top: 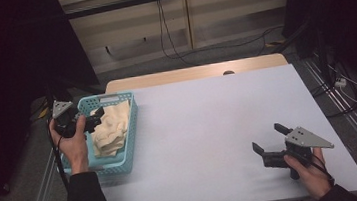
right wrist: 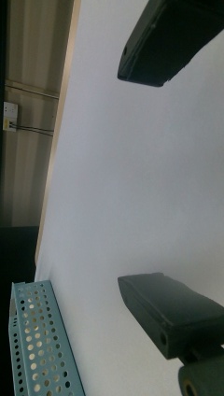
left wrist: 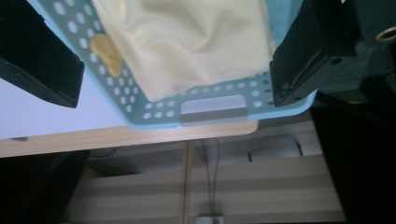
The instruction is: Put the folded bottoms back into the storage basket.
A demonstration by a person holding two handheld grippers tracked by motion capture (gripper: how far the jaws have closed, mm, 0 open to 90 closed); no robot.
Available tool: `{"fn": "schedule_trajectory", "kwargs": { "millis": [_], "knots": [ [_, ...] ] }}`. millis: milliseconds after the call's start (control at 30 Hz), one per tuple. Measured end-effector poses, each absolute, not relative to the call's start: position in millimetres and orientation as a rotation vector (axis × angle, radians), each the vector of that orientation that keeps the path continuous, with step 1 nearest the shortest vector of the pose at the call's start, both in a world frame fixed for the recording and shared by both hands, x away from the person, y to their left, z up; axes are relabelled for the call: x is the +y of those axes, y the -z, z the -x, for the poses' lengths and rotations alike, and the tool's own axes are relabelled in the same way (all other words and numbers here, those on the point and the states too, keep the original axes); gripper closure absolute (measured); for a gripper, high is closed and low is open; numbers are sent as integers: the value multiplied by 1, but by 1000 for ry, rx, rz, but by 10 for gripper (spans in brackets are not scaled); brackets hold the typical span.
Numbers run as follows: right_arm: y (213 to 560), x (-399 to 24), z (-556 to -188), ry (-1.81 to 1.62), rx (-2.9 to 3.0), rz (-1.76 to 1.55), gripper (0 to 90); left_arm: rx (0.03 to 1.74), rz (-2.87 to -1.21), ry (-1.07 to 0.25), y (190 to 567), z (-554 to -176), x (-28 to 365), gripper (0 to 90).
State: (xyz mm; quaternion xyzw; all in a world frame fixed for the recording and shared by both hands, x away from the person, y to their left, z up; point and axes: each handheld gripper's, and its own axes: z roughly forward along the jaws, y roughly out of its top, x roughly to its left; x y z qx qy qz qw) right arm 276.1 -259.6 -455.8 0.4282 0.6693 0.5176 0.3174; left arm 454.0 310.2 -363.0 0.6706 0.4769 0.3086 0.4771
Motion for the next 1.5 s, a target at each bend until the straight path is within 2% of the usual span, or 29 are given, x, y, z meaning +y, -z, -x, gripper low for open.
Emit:
{"fn": "schedule_trajectory", "kwargs": {
  "millis": [367, 533, 900, 1200, 1500],
  "knots": [
    [456, -259, -276, -1356, 1760, -1123, 26, 1060, -1670, -705, 355, -444, 285, 47],
    [456, -259, -277, -1353, 1759, -1124, 26, 1024, -1701, -756, 351, -437, 272, 48],
    [456, -258, -276, -1351, 1758, -1126, 26, 993, -1658, -622, 348, -423, 254, 52],
    [456, -257, -276, -1350, 1758, -1126, 26, 934, -1751, -678, 355, -414, 234, 50],
    [456, -257, -276, -1349, 1760, -1123, 27, 912, -1774, -641, 359, -405, 220, 48]
  ]
}}
